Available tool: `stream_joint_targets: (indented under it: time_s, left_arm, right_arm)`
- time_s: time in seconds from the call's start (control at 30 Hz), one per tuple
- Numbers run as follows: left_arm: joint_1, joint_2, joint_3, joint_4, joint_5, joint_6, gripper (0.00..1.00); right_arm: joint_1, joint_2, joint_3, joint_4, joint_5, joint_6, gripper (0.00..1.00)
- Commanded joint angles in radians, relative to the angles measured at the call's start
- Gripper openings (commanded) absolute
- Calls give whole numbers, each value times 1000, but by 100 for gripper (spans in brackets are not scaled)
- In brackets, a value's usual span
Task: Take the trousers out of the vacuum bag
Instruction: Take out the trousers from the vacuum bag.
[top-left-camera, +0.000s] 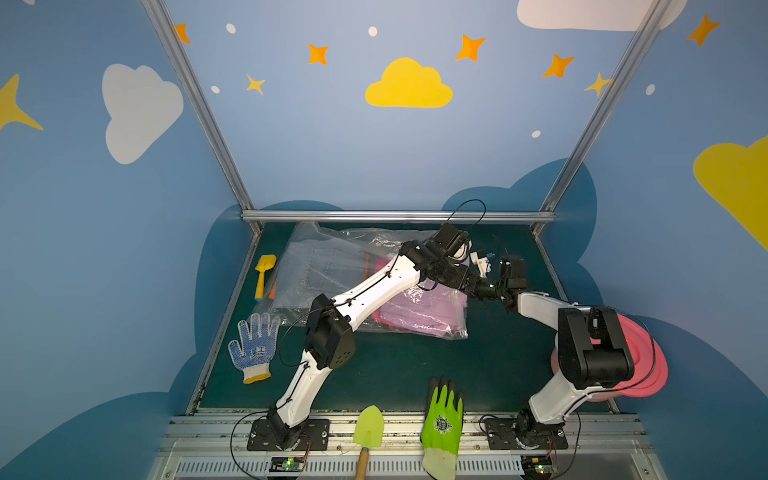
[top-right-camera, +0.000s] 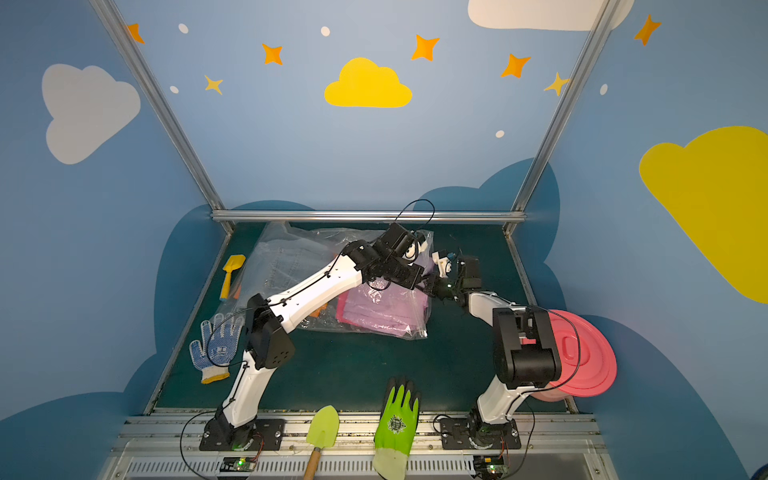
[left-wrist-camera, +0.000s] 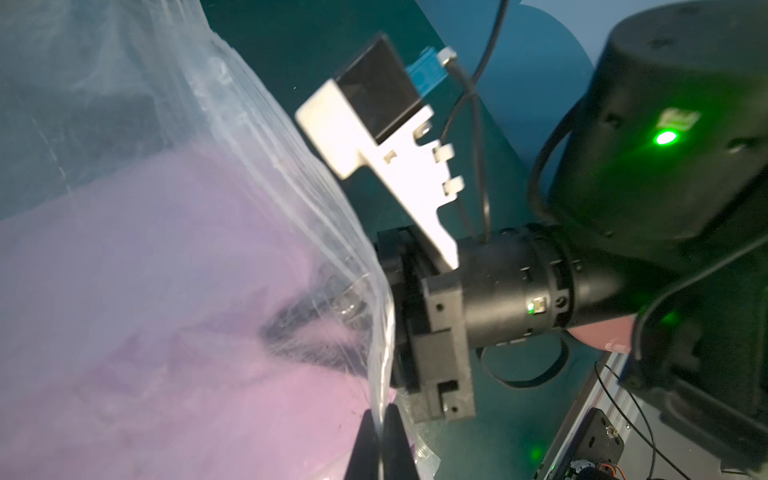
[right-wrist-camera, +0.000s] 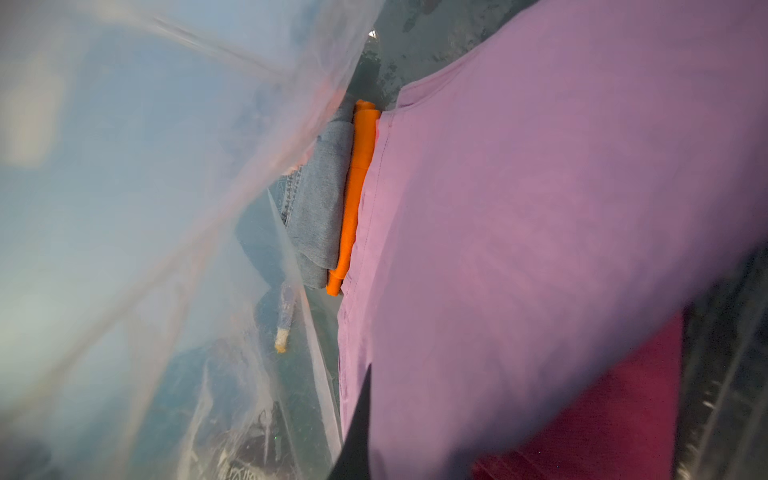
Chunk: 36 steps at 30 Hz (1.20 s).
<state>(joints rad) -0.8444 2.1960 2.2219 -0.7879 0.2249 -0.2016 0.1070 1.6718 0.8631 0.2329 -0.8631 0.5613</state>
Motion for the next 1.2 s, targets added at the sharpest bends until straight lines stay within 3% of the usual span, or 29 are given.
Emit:
stream_joint_targets:
  time_s: [0.0,0.8,1.17]
  left_arm:
    - [4,-32,-5,-16,-6,7,5]
    - [8,-21,-11,-19,-36,7,5]
    - [17,-28,-33,-5,-35,5,5]
  right_arm:
    - [-25,-55,-20,25,19,0,0]
    - [-177,-336,-45,-101,65,24,0]
    - [-272,-477,-22,-186,205,62,0]
